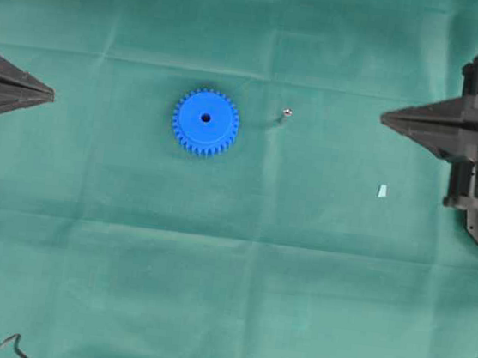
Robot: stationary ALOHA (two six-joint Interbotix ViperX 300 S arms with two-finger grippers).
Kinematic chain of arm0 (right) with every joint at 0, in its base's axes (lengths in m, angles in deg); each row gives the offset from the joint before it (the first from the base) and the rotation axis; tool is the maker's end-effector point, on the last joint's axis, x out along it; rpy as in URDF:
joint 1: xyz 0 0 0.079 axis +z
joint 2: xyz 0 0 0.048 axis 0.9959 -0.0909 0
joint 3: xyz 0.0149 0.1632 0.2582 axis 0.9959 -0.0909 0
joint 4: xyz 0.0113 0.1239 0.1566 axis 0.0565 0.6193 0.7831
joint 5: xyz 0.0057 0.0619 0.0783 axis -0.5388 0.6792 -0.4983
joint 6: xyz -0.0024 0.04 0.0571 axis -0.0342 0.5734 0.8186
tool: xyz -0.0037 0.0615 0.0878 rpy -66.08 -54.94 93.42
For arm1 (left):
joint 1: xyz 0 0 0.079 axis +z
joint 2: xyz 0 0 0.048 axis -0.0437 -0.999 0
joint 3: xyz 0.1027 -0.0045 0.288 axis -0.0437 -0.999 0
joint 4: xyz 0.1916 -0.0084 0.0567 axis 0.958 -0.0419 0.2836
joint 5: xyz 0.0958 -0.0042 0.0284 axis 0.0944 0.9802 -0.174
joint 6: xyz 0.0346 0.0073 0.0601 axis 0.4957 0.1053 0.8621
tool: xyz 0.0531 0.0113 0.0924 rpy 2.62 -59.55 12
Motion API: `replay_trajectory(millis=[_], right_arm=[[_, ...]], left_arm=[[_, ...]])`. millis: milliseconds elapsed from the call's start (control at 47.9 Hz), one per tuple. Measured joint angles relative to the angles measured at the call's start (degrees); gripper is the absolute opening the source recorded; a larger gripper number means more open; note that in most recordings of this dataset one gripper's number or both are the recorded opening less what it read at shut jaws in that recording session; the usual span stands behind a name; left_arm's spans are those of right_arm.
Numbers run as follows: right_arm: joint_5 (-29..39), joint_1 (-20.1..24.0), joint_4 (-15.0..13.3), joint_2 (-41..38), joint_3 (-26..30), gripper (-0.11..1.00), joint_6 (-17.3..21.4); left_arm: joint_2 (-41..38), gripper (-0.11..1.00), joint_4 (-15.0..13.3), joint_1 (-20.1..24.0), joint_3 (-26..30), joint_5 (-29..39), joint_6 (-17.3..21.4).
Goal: Insert the shaft into the center hole of the gear.
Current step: 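Move the right gripper left toward the small silver shaft, fingers open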
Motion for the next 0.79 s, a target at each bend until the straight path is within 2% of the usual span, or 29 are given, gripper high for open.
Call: replay_trajectory(millis=[125, 188, 271, 417, 459, 501, 647, 793], right_arm=[[0.1, -2.4, 0.4, -2.8, 0.0, 0.03, 0.2], [-0.2, -3.0, 0.7, -4.8, 0.0, 0.08, 0.2], [-1.8, -3.1, 1.8, -9.4, 0.0, 0.25, 0.2], [-6.2, -3.0, 3.9, -19.1, 0.1, 0.71, 0.3], [-8.0, -3.1, 4.5, -22.0, 0.3, 0.82, 0.4], [-9.6, -3.2, 4.8, -24.5, 0.5, 0.89, 0.3], [-15.0, -4.3, 6.3, -33.8, 2.0, 0.82, 0.2], [-18.4, -5.1, 8.0, -41.7, 3.3, 0.82, 0.4]], left_arm=[[-0.1, 0.00, 0.0, 0.0, 0.0, 0.2, -0.1], [-0.1, 0.00, 0.0, 0.0, 0.0, 0.2, -0.2], [-0.1, 0.00, 0.0, 0.0, -0.1, 0.3, -0.2], [-0.2, 0.00, 0.0, 0.0, 0.0, 0.3, -0.2], [-0.2, 0.00, 0.0, 0.0, 0.0, 0.3, -0.1], [-0.1, 0.00, 0.0, 0.0, 0.0, 0.3, -0.1], [-0.2, 0.00, 0.0, 0.0, 0.0, 0.3, -0.1], [-0.2, 0.00, 0.0, 0.0, 0.0, 0.4, -0.2]])
